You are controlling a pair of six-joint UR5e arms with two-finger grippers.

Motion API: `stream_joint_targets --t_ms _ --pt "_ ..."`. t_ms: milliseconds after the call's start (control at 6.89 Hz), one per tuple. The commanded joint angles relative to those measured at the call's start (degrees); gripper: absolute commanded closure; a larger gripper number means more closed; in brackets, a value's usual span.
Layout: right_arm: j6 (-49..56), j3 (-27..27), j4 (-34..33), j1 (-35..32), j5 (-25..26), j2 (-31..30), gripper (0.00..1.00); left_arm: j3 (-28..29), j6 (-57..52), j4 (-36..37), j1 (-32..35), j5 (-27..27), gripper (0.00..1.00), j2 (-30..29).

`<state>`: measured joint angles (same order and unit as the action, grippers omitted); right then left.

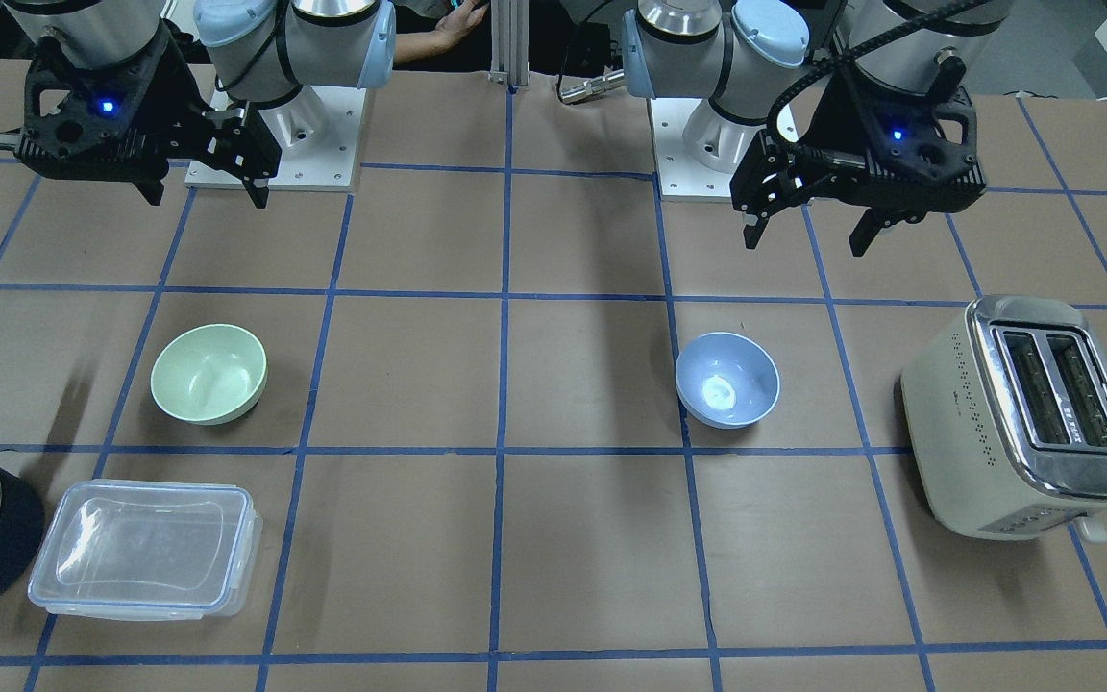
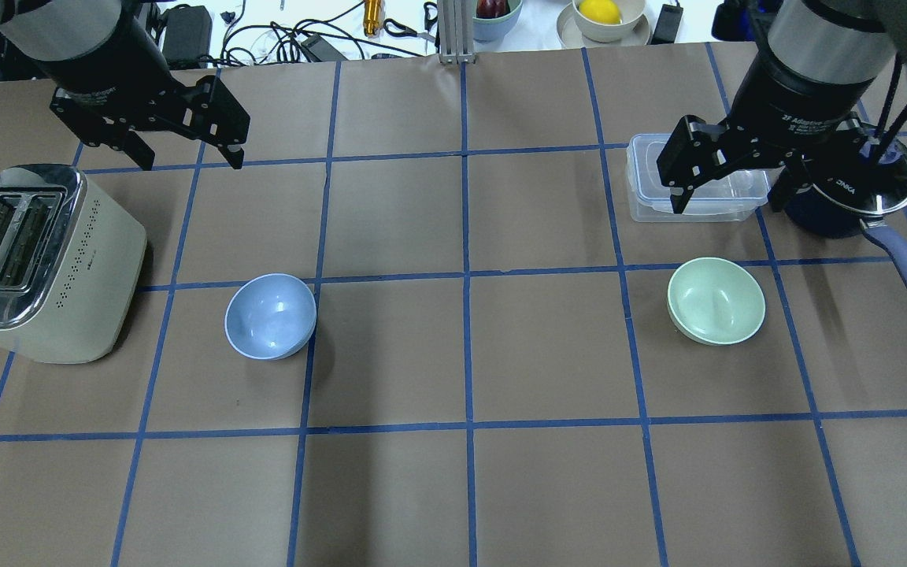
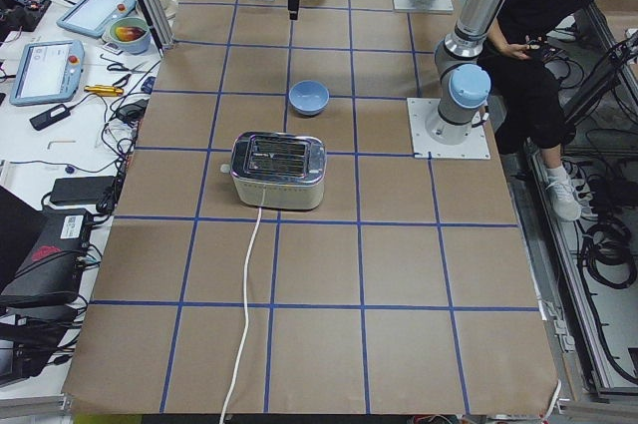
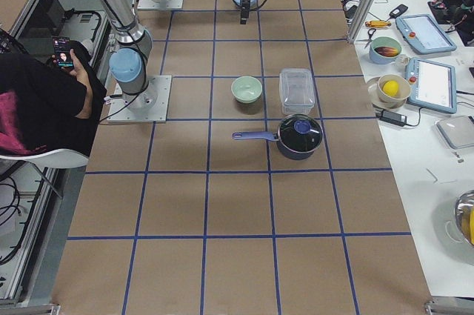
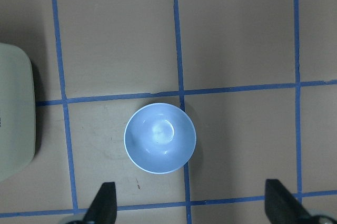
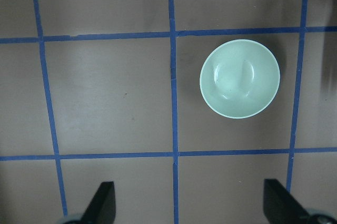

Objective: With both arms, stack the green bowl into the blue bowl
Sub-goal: 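Lower left gripper onto light blue bowl while right lowers onto pale green bowl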

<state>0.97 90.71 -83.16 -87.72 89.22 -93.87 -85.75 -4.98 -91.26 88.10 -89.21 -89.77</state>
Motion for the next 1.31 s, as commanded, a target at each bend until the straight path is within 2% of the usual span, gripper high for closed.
stream_joint_targets --t_ms 0,435,726,1016,1161 --pt "0.00 0.08 0.01 0.00 0.42 0.00 0.00 -0.55 -0.11 -0.41 0.23 0.00 0.00 0.30" --pt "0.00 -0.01 0.01 0.00 -0.02 0.00 0.00 -1.08 -0.11 -0.32 0.41 -1.41 0.00 0.47" --pt "0.00 0.08 -0.07 0.00 0.68 0.17 0.00 -2.65 0.85 0.46 0.41 0.42 0.00 -2.77" --pt "0.87 0.87 -0.16 3.93 1.04 3.93 0.00 -9.65 0.15 2.04 0.67 0.35 0.00 -2.78" --pt "2.01 1.05 -0.95 9.79 0.52 6.57 0.00 -15.52 0.41 11.19 0.67 0.44 0.00 -3.47"
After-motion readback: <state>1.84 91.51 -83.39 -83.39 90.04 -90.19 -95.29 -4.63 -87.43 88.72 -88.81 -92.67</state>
